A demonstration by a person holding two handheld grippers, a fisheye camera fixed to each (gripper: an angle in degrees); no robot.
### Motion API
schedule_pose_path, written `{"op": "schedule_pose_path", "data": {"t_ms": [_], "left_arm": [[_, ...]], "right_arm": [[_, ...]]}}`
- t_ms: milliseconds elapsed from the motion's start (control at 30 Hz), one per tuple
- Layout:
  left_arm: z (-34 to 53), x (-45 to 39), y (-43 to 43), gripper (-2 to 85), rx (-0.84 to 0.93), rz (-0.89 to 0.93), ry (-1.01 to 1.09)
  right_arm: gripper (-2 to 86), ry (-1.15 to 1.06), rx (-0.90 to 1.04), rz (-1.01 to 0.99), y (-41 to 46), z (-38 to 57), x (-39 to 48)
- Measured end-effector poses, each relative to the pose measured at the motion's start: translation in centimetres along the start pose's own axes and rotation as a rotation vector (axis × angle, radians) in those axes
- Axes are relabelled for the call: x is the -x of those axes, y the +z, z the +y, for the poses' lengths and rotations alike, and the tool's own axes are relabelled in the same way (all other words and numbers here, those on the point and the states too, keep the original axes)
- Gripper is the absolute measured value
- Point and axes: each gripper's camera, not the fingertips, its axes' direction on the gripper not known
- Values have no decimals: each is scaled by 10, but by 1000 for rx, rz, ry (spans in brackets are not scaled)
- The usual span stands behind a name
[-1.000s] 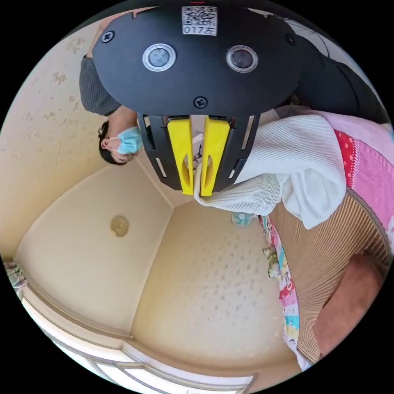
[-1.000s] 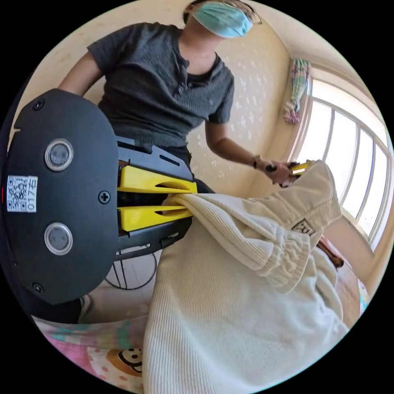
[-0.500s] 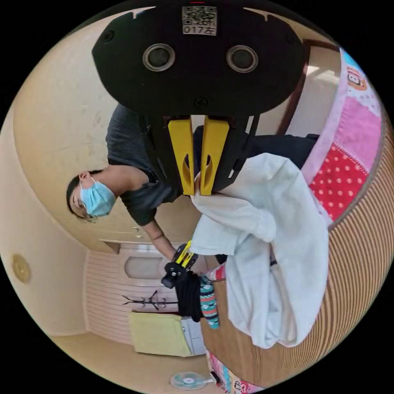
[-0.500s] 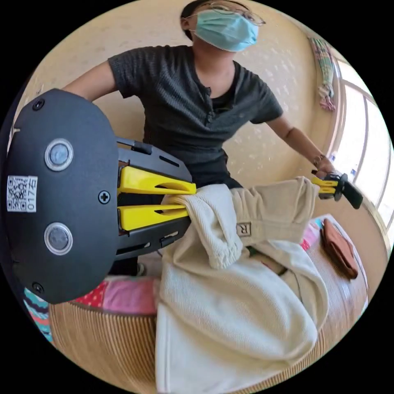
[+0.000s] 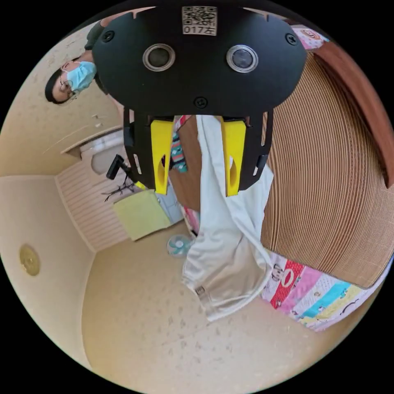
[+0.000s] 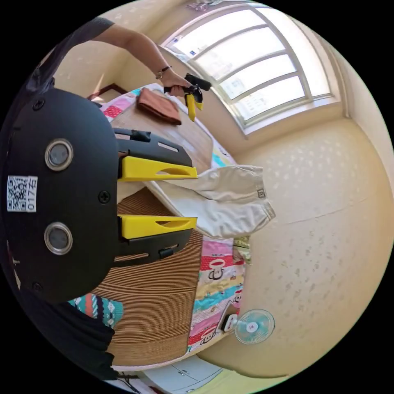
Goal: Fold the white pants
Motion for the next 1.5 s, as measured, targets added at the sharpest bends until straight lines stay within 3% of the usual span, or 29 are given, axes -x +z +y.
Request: {"op": "schedule_pose_path", "data": {"t_ms": [67, 167, 333, 433, 533, 633, 733, 800, 833, 900, 933, 1000, 1067, 1133, 1300, 1500], "left_arm": [[33, 20, 61, 194, 171, -103, 5], [85, 39, 146, 190, 341, -90, 14], [118, 29, 209, 182, 285, -54, 45], [117, 11, 232, 181, 241, -92, 121], [115, 6, 266, 176, 318, -127, 115], [111, 7, 264, 83, 330, -201, 103], [106, 3, 222, 42, 312, 17, 197], [112, 21, 143, 39, 113, 388, 177], [117, 31, 122, 39, 46, 488, 152], [156, 79, 45, 39, -196, 768, 90], [168, 90, 28, 40, -238, 777, 77], [226, 134, -30, 46, -299, 586, -22], [271, 164, -56, 60, -263, 363, -153], [313, 184, -73, 74, -245, 250, -193], [382, 187, -95, 127, -253, -85, -231], [363, 149, -69, 136, -230, -339, -139]], "right_arm": [[136, -42, 206, -65, 63, 49, 0], [145, -26, 411, -158, 135, 110, -8], [141, 84, 596, -270, 215, 177, -22], [95, 143, 562, -343, 219, 187, -31], [52, 263, 498, -524, 210, 191, -54], [38, 369, 457, -624, 197, 192, -86], [32, 449, 305, -845, 163, 193, -126], [30, 506, 139, -997, 134, 199, -157], [28, 563, 18, -1072, 113, 209, -182], [25, 631, -130, -1081, 83, 227, -216], [23, 664, -160, -987, 63, 239, -234], [20, 695, -116, -678, 32, 254, -250], [15, 674, -48, -193, -4, 272, -244], [14, 629, -68, -11, -20, 286, -227], [31, 418, 24, -170, 13, 303, -160], [103, 215, 275, -583, 126, 282, -21]]}}
